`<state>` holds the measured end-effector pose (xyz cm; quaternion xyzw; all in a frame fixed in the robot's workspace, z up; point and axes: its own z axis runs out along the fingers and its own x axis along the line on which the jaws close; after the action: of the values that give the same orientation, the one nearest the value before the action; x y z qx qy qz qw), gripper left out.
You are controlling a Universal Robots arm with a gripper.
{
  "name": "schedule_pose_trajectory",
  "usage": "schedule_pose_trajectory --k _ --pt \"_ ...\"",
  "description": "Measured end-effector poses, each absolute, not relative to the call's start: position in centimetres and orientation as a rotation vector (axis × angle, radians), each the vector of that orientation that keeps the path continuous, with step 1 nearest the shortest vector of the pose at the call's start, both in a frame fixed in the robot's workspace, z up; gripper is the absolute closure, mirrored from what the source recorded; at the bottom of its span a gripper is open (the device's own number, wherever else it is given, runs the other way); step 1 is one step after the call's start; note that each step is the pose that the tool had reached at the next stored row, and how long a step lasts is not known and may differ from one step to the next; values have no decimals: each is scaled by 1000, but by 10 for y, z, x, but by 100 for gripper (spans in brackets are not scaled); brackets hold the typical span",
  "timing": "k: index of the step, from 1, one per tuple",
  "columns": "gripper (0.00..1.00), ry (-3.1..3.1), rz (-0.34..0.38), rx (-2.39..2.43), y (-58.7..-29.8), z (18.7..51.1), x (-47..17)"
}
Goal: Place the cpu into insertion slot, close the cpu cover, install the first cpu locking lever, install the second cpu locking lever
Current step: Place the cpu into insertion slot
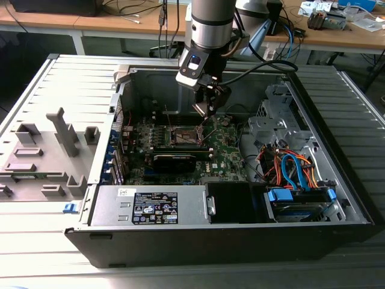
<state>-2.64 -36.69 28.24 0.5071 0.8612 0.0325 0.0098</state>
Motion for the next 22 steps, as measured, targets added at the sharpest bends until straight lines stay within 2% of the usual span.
schedule_pose_trajectory --k 22 --pt "45 2672 101 1610 -367 282 -26"
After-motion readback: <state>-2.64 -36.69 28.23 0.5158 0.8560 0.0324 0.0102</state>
